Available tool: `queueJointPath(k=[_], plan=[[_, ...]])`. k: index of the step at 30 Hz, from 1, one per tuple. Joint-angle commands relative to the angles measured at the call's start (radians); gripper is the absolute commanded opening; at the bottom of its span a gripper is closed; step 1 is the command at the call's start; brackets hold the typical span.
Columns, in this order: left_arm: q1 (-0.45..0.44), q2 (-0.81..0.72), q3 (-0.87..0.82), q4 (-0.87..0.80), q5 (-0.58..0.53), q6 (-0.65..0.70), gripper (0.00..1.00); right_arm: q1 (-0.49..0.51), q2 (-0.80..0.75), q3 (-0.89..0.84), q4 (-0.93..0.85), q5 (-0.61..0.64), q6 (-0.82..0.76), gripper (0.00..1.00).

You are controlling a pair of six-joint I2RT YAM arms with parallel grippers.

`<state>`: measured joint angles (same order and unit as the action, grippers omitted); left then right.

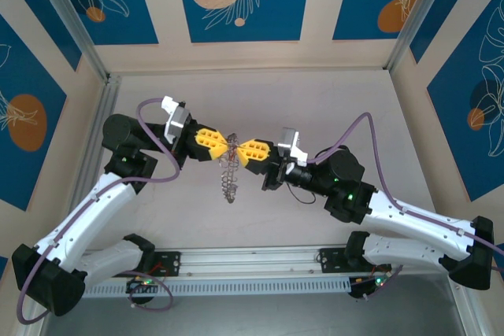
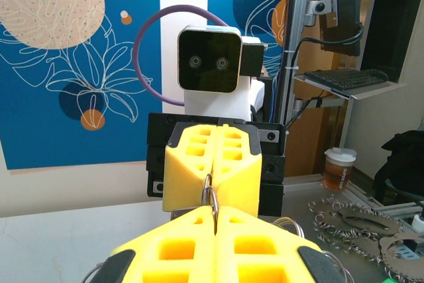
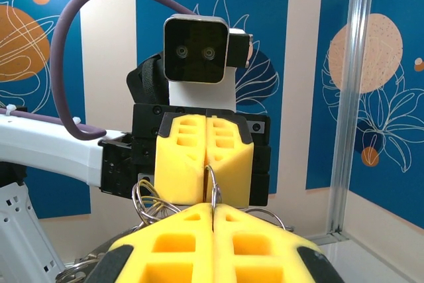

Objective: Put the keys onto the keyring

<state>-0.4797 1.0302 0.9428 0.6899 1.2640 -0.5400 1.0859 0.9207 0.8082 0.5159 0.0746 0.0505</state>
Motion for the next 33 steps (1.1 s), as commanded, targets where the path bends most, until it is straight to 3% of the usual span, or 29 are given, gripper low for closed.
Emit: queueJointPath(k=[1,8,14,19,33], plan=[[0.003,-0.020,0.005,0.008,0.008,0.026,0.00,-0.001,-0.007,0.019,0.025,0.010,0.007,0.00],[0.003,-0.022,0.009,-0.018,0.005,0.046,0.00,-0.009,-0.001,0.029,0.010,-0.006,0.018,0.00],[-0.021,-0.050,0.046,-0.265,-0.014,0.235,0.00,-0.043,-0.011,0.046,-0.022,-0.050,0.065,0.00],[-0.032,-0.065,0.060,-0.350,-0.026,0.295,0.00,-0.081,-0.015,0.055,-0.052,-0.096,0.118,0.00],[-0.040,-0.084,0.070,-0.389,-0.037,0.324,0.00,-0.136,0.028,0.146,-0.208,-0.212,0.203,0.00]])
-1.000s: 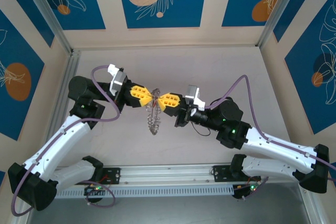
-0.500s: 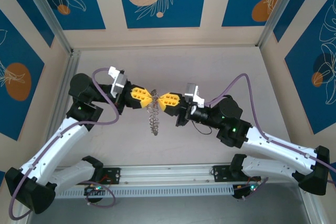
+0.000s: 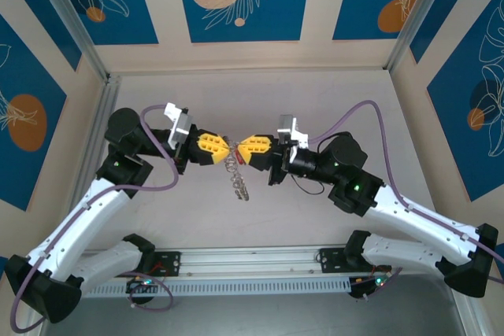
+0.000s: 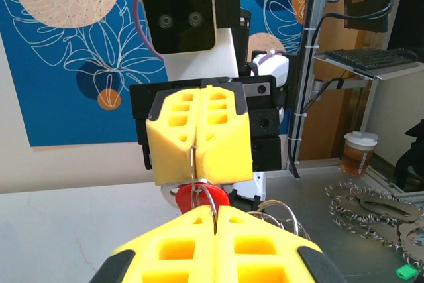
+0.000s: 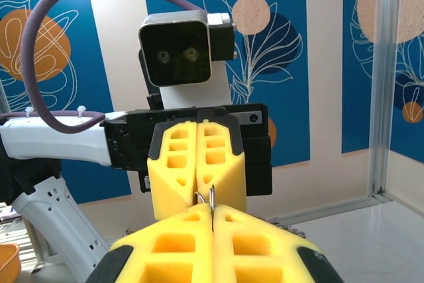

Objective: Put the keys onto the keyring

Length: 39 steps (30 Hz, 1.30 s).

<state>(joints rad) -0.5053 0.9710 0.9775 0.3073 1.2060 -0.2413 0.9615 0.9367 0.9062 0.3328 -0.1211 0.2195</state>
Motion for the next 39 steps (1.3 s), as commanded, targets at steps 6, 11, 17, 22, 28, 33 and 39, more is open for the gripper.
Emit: queueJointPath(k=[6,11,17,22,28,33,39], plan=[[-0.015,-0.039,0.035,-0.022,0.017,0.037,0.00,-0.016,0.026,0.072,-0.085,-0.017,0.055,0.00],[-0.020,-0.047,0.042,-0.059,0.009,0.067,0.00,-0.024,0.036,0.093,-0.138,-0.032,0.076,0.00],[-0.023,-0.055,0.048,-0.091,0.000,0.093,0.00,-0.038,0.039,0.108,-0.200,-0.047,0.094,0.00],[-0.025,-0.057,0.051,-0.109,-0.009,0.108,0.00,-0.058,0.044,0.114,-0.225,-0.068,0.130,0.00],[-0.028,-0.065,0.062,-0.152,-0.017,0.141,0.00,-0.094,0.061,0.132,-0.260,-0.111,0.187,0.00],[-0.032,-0.073,0.066,-0.167,-0.024,0.153,0.00,-0.133,0.096,0.170,-0.322,-0.152,0.245,0.00],[-0.039,-0.080,0.073,-0.198,-0.035,0.177,0.00,-0.158,0.136,0.218,-0.388,-0.199,0.295,0.00]])
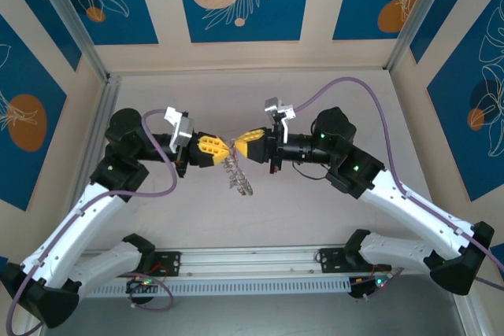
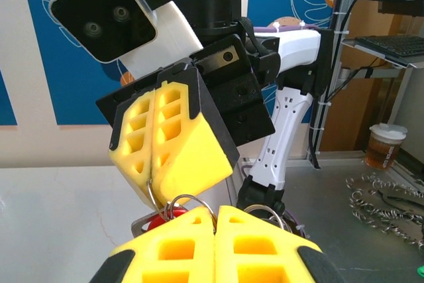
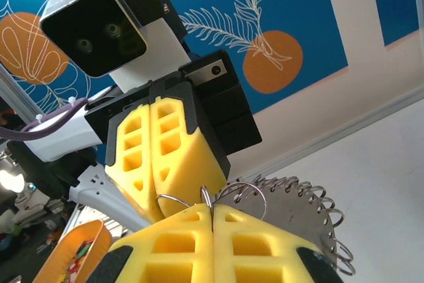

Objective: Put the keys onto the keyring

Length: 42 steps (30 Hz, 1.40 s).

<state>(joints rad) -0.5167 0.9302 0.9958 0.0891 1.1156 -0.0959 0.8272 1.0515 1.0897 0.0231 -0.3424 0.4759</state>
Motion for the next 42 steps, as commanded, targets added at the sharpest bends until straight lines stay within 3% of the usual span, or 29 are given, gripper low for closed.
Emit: queueJointPath(k=[1,27,35,42], plan=[[-0.028,-0.042,0.055,0.016,0.053,0.034,0.00,-0.025,0.027,0.043,-0.093,0.016,0.040,0.00],[-0.052,-0.070,0.070,-0.094,-0.007,0.125,0.00,-0.057,0.119,0.190,-0.368,-0.127,0.052,0.00],[-0.065,-0.080,0.073,-0.121,-0.025,0.144,0.00,-0.047,0.077,0.180,-0.393,-0.076,0.029,0.20],[-0.069,-0.082,0.072,-0.126,-0.036,0.147,0.00,-0.026,0.025,0.169,-0.424,0.018,-0.019,0.29]])
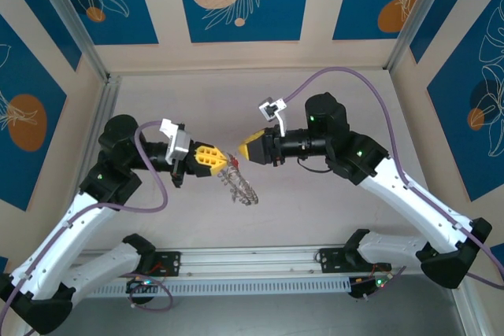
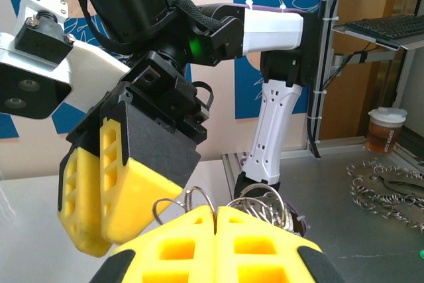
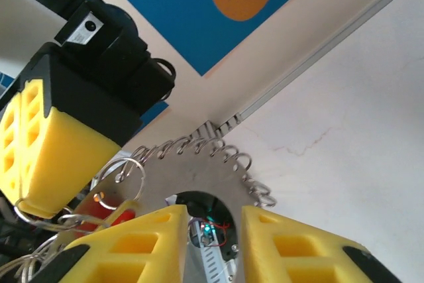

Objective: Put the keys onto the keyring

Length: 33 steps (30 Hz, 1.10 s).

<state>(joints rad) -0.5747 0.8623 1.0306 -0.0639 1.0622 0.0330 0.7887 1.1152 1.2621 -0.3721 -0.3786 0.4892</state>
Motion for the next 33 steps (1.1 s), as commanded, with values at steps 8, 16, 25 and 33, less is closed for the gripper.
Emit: queueJointPath(k=[8,16,25,33], plan=[[-0.012,-0.027,0.032,0.054,0.055,-0.017,0.00,0.133,-0.183,-0.079,0.052,0.145,-0.268,0.40],[-0.011,-0.053,0.000,0.161,0.071,-0.133,0.00,0.226,-0.244,-0.133,0.130,0.107,-0.481,0.43],[-0.012,-0.064,-0.049,0.240,0.039,-0.203,0.00,0.293,-0.242,-0.159,0.282,0.220,-0.595,0.42],[-0.013,-0.050,-0.058,0.273,0.054,-0.222,0.00,0.295,-0.181,-0.140,0.325,0.201,-0.634,0.35]])
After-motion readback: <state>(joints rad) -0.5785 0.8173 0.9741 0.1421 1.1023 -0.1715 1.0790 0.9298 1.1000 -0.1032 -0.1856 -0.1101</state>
